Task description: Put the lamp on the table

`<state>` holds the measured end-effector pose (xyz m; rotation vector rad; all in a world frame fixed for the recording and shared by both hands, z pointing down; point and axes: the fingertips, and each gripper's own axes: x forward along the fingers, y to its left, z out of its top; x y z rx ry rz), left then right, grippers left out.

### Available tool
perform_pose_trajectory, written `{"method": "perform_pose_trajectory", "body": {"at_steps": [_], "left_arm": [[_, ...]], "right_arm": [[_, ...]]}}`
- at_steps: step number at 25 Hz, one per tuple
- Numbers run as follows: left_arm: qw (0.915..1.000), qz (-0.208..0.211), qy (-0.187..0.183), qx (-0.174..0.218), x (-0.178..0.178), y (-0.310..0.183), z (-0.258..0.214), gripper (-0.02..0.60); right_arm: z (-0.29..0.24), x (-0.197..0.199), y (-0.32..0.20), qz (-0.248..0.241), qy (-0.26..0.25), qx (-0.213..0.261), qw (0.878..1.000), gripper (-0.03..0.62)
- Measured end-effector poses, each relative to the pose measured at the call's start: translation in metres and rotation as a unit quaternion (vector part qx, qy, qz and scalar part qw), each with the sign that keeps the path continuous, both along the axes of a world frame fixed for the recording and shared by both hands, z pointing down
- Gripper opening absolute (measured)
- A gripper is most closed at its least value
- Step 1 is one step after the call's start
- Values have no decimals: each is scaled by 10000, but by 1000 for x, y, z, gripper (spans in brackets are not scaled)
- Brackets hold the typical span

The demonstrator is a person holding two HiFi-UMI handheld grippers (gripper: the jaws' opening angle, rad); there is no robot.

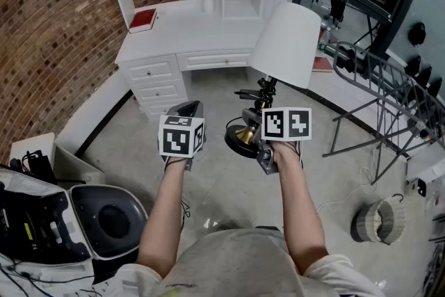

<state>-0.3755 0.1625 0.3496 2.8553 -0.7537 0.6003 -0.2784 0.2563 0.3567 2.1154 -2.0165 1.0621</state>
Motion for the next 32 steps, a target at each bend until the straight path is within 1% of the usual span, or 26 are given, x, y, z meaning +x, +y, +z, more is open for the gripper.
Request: {"method": "perform_pose_trajectory", "body": {"at_steps": [7,12,16,20,22,26,32], "left_arm": [[10000,23,-28,19,1,-12,9,-6],[9999,-38,-92,63,0,-8,9,-6],[9998,-118,-127,104,7,-14,9,-6],[9996,-219,-145,119,15,-23,25,-6],[9994,-273,-176,135,31,-32,24,-6],[9987,-382,-272,175,80,-47,12,-6],[9984,-407,-353,183,150,-69,1,-6]], "right_arm": [[10,1,-11,16,55,-65,10000,80],[12,4,-8,-18,-14,-51,10000,80],[14,13,-17,-107,-46,-21,9999,80],[30,23,-28,-233,-16,-7,9997,80],[31,41,-38,-286,-13,-8,9996,80],[22,92,-53,-393,-48,6,9992,80],[15,157,-75,-527,46,-108,9985,80]]}}
